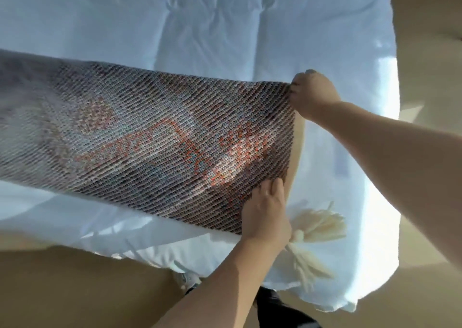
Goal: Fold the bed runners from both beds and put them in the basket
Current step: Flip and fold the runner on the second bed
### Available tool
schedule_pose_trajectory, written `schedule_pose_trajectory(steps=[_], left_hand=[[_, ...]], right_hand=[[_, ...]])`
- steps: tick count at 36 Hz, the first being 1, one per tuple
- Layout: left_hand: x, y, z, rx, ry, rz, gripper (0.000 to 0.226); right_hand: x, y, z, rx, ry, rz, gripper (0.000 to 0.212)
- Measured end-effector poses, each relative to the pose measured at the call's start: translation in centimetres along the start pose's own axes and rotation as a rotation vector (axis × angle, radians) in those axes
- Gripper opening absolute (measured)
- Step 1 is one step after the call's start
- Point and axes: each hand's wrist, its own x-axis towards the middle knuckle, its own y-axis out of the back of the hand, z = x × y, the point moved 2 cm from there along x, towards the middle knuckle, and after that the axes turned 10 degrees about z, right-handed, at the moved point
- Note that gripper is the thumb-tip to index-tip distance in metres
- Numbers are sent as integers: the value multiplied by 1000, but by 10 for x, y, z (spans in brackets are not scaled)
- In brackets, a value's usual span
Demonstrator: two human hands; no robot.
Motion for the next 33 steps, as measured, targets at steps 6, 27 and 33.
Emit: schedule_pose_trajectory(steps=[6,27,33], left_hand=[[-29,73,-24,59,156,-32,20],[-180,335,-158,-47,423,419,28],[-197,384,-223,-50,360,476,37]], right_hand=[[-20,55,-42,89,-58,84,10],[-114,182,-302,610,-143,87,38],[-128,185,-380,596,-62,181,27]])
